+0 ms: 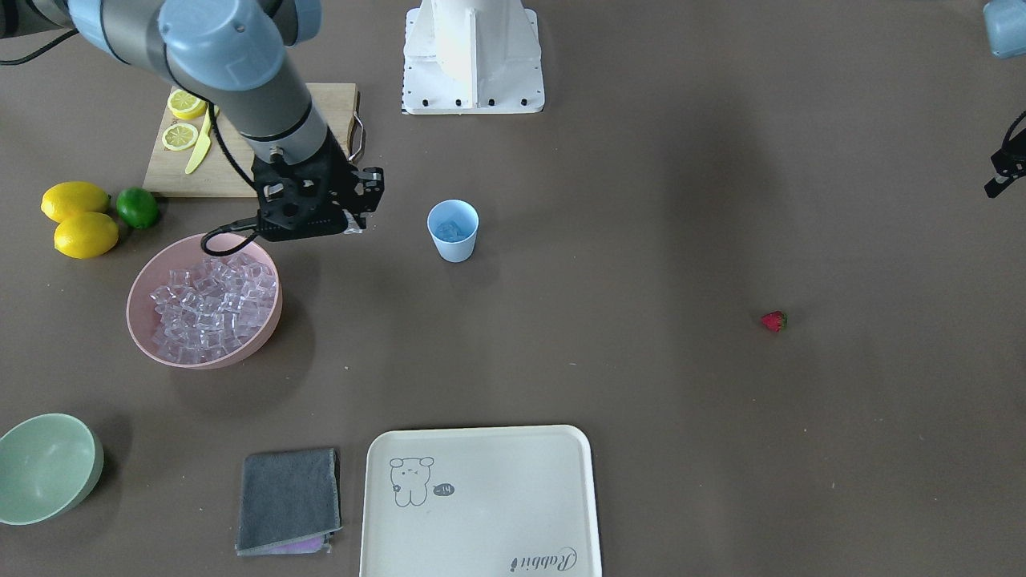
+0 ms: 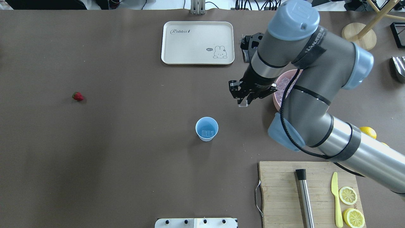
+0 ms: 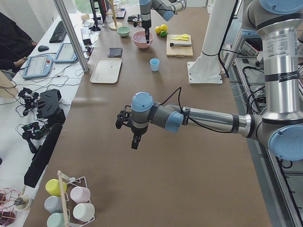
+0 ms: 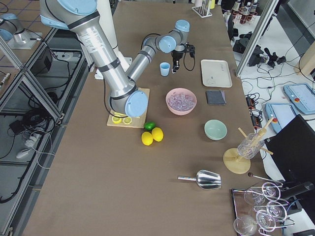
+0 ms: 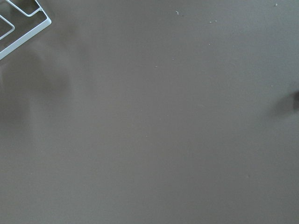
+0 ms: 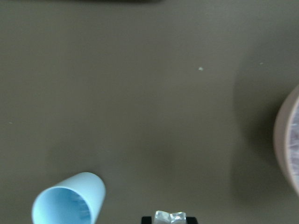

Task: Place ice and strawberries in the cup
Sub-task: 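Carry the ice cube to the blue cup and release it with the right gripper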

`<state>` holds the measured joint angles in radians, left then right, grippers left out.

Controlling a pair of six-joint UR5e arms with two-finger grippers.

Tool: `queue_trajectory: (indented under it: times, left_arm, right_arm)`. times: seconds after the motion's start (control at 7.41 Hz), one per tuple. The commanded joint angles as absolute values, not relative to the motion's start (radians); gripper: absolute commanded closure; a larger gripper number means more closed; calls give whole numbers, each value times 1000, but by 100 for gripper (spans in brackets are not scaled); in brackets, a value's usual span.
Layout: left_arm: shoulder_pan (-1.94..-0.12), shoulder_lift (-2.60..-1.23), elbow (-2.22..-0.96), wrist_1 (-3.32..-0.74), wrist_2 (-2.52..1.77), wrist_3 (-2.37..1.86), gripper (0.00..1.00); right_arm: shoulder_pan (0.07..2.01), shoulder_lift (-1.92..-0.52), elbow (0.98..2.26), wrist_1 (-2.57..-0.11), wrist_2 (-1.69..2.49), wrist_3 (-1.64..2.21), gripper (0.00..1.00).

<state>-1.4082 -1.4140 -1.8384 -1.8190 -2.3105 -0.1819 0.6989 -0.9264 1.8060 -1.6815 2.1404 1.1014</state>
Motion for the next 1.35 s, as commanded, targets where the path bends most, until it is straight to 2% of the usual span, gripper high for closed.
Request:
queue_trajectory:
  times: [0.0,0.67,0.81,0.94,1.21]
  left_arm:
    - [-1407,-1420,-1838,-1812,-2316,-225,3]
    - [-1404,-1430,-1841,-1819,-2318,-255,3]
    - [-1404,-1430,-1842,-1819,-2318,-256,3]
    - [-1399,-1436,-1839,-1819,-2318,-265,3]
    - [-1262,-1503,-1836,-1885,-2306,-580,3]
  right_arm:
    - [574,-902,1668,-1392,2032,1392,100]
    - [528,-923,1690,-1390,2017,1398,100]
    - [534,-923,1687,-1390,2014,1397,46]
    - [534,-920,1686,-1387,2003,1396,2]
    - [560,-925,1710,-1394,2014,1396,1]
